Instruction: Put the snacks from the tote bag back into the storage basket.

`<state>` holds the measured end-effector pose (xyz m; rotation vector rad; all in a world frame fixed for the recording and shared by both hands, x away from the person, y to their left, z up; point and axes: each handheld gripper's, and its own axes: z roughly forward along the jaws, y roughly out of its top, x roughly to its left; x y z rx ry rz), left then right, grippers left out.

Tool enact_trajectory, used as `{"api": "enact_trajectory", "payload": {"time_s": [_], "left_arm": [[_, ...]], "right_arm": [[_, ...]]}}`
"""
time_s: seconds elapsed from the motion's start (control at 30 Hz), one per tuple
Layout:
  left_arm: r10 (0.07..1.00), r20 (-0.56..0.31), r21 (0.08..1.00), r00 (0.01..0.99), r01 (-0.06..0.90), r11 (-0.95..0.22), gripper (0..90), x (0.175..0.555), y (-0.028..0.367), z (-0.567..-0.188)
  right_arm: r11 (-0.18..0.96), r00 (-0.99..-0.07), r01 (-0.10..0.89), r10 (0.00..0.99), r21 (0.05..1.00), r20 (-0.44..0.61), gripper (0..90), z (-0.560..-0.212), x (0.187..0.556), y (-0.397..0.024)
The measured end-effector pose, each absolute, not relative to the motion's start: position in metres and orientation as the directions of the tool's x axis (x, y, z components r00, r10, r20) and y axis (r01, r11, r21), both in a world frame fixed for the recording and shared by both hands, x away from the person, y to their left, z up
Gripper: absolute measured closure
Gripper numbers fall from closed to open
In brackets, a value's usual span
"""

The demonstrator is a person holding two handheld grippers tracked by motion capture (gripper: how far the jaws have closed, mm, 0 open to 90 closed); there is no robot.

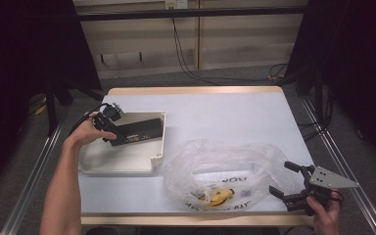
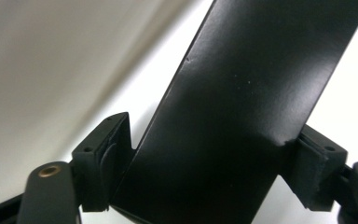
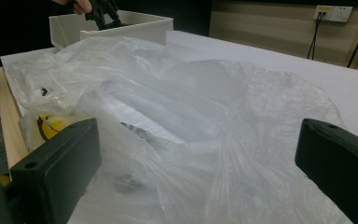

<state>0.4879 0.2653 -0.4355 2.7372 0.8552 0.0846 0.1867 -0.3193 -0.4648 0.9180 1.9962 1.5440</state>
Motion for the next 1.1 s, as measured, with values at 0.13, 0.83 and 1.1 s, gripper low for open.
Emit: {"api": "enact_trajectory", "payload": {"time_s": [0.13, 0.83, 1.1], "left_arm": [[0.576, -0.029, 0.262, 0.817, 0.562, -0.784, 20.3, 0.493, 0.264, -0.437], [0.653, -0.003, 0.393, 0.757, 0.601, -0.696, 12.1, 0.479, 0.272, -0.429], [0.688, 0.020, 0.494, 0.725, 0.591, -0.638, 16.2, 0.456, 0.283, -0.421]], "right_arm": [[0.137, -0.672, 0.227, 0.739, 0.964, 0.053, 0.0, -0.465, 0.186, -0.321], [0.134, -0.665, 0.229, 0.745, 0.964, 0.054, 0.0, -0.466, 0.186, -0.322], [0.136, -0.675, 0.224, 0.736, 0.965, 0.053, 0.0, -0.465, 0.188, -0.319]]}}
